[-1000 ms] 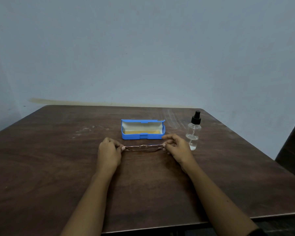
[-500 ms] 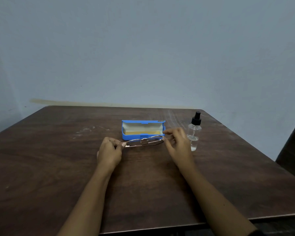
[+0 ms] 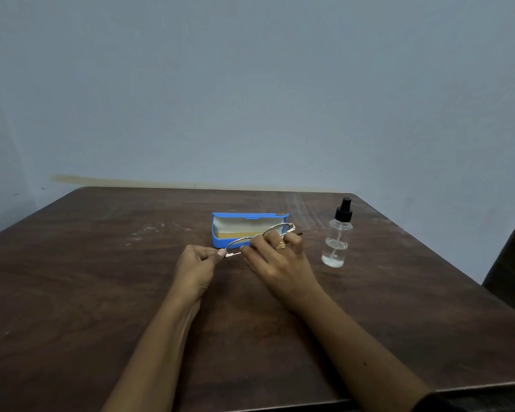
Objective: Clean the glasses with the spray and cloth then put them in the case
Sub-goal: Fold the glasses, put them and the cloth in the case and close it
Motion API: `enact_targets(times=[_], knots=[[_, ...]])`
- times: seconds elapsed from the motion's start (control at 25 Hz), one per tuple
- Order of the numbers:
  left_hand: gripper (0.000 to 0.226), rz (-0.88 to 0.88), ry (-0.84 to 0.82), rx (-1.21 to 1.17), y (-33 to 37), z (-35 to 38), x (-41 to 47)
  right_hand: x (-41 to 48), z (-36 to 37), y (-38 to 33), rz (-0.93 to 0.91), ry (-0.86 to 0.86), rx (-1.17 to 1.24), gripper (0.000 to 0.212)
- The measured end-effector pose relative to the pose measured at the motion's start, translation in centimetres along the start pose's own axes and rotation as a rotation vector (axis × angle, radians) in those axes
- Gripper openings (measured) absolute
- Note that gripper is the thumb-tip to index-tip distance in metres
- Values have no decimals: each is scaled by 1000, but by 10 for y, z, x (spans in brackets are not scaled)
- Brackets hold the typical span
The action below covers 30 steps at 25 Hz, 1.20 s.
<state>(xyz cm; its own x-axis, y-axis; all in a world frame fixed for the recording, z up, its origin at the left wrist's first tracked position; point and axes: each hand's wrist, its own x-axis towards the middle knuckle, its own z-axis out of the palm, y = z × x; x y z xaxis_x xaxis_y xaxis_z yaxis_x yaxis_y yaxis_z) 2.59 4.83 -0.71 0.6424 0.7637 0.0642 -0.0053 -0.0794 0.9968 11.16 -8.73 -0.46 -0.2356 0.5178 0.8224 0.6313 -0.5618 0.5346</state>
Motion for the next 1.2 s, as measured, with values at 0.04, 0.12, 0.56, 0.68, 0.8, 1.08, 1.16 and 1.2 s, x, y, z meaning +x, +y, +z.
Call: enact_targets(times=[0.04,0.12,0.56,0.68,0.8,1.08,1.16,1.2], knots=[[14,0,-18,-22,-1,0,0,0,0,0,-4,3,-20,8],[18,-5,-48,-58,1,1,-1,1,-1,1,-8,13,-50,12],[23,133,-54,-147,16,-3,-17,3,-3,8,113,104,-129,10],[23,141,-56,-182,20,-1,-20,3,-6,10,134,118,-100,7],[15,143,-49,-215,22,1,-20,5,-12,12,168,129,-31,5],[26,218,-65,30,7,0,-12,11,-26,14,624,147,404,10],[30,268,-82,102,6,1,-11,7,-22,16,788,146,667,15],[31,293,-84,154,5,2,-10,5,-20,17,880,146,789,19]])
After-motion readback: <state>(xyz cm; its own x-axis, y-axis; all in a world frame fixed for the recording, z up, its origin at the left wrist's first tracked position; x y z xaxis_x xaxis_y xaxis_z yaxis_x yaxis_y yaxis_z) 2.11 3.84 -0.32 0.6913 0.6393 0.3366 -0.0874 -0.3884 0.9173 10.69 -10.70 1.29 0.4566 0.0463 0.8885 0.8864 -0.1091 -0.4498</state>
